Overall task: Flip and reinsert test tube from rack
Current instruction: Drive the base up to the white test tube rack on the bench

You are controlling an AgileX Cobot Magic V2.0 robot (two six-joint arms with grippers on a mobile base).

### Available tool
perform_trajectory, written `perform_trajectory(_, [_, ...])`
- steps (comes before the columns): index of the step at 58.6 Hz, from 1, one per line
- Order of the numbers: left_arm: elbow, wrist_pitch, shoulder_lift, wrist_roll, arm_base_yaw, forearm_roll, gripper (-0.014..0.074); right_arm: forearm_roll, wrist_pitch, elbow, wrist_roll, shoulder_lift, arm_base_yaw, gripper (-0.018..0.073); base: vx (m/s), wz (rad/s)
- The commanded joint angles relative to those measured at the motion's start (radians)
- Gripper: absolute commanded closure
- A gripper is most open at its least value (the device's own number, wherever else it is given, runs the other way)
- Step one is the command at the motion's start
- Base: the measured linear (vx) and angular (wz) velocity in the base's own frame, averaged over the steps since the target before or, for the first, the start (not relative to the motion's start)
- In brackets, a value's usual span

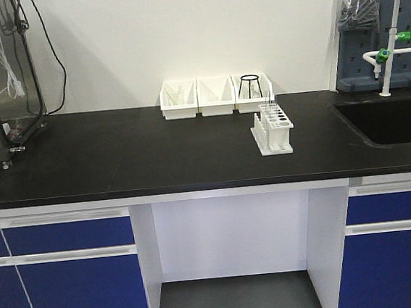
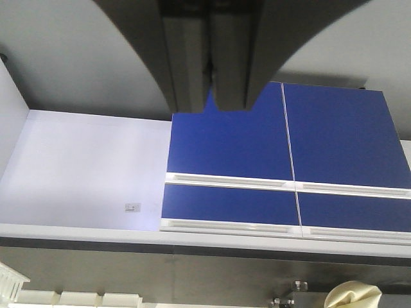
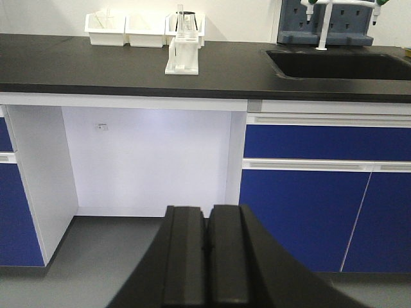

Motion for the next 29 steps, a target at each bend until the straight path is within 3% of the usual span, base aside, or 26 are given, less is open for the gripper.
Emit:
perform_trajectory(1, [0.000,-0.086,-0.011,0.000,-0.007,-0.004,0.0603,-0.014,-0.079,0.001,0.000,-0.010,0.001,0.0568,0.00,0.00])
perform_trajectory(29, [0.000,-0.086,-0.011,0.000,-0.007,-0.004,0.0603,-0.014,-0.079,0.001,0.000,-0.010,0.001,0.0568,0.00,-0.01])
